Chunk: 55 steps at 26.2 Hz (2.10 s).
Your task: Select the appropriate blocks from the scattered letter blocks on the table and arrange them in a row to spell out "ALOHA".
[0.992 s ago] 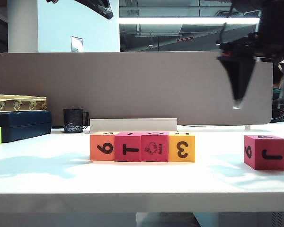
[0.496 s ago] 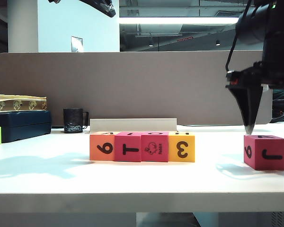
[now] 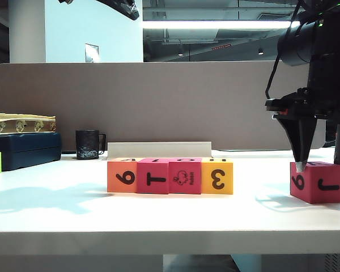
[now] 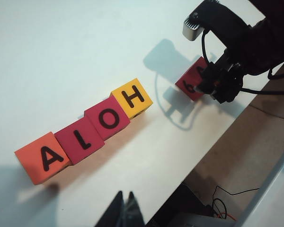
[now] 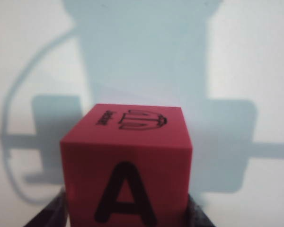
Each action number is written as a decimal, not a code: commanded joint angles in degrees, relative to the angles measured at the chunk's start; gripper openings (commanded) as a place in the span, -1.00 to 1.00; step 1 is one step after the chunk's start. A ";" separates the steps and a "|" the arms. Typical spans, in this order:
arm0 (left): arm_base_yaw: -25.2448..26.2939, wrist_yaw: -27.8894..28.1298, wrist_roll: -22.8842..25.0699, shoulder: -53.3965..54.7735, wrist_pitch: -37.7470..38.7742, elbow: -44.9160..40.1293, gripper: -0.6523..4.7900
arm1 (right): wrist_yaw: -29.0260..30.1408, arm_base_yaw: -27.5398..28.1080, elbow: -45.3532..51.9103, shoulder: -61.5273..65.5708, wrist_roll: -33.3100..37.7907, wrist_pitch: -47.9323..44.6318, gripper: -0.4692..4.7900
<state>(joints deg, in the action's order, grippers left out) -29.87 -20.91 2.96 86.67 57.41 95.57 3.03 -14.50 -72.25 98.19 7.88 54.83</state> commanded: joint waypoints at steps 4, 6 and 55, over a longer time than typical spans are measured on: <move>0.07 -0.35 0.00 -0.31 -0.87 0.28 -0.78 | 2.27 -0.11 -0.13 -0.24 1.11 -2.91 0.34; 0.07 -0.37 0.00 -0.31 -0.87 0.28 -0.78 | 2.27 -0.11 -0.13 -0.24 1.14 -3.23 0.34; 0.07 -0.35 0.00 -0.28 -0.74 0.28 -0.78 | 7.26 -3.82 -4.63 3.96 1.86 -11.21 0.91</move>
<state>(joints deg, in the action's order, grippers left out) -29.80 -20.93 2.96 86.67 57.21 95.59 9.61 -18.33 -75.29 102.50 10.17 42.46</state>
